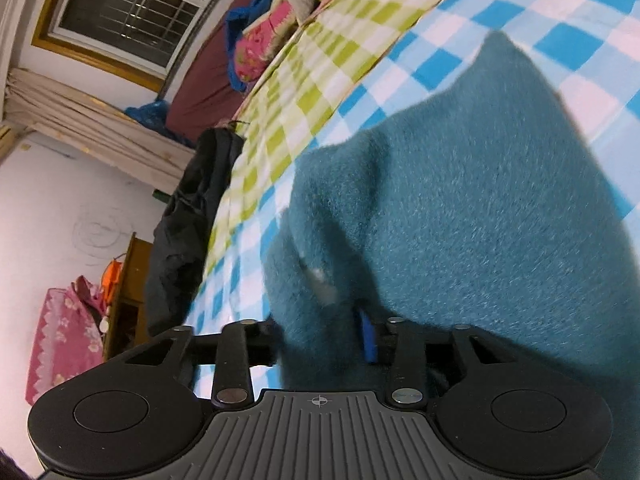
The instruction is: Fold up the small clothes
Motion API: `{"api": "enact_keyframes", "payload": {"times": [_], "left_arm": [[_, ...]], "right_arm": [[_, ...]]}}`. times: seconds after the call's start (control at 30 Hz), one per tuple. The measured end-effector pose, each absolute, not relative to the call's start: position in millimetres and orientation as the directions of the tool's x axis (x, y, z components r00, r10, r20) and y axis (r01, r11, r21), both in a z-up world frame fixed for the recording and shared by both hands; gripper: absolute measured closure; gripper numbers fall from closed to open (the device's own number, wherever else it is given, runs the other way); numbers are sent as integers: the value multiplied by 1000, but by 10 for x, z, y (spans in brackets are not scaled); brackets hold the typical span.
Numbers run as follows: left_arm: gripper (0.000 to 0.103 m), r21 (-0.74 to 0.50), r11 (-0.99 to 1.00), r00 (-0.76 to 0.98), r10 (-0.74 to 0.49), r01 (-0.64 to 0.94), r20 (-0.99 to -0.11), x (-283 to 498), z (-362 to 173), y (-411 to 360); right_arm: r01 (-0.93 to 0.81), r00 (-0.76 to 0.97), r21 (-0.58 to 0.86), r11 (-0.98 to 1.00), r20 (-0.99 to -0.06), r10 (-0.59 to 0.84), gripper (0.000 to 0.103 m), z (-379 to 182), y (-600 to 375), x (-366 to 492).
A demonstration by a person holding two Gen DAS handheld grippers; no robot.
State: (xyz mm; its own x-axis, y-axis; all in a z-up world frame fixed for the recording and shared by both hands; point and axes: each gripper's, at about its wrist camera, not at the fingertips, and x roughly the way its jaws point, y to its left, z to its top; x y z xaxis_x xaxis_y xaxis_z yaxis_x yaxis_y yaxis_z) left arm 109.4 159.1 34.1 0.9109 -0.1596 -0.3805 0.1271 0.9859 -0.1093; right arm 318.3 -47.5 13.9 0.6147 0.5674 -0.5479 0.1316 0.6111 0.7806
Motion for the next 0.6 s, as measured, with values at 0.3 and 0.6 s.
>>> {"api": "enact_keyframes", "payload": {"times": [0.3,0.6], "left_arm": [[63,-182,961,930,-252,209,-266,876,609,1682],[62,-124,949,910,-312,288,-273,1243,640,1266]], "right_arm": [[37,577,805,593,-501,645,39,325,-362,3163],[-135,614,612,779,-565,550,60,695,-414,3137]]}}
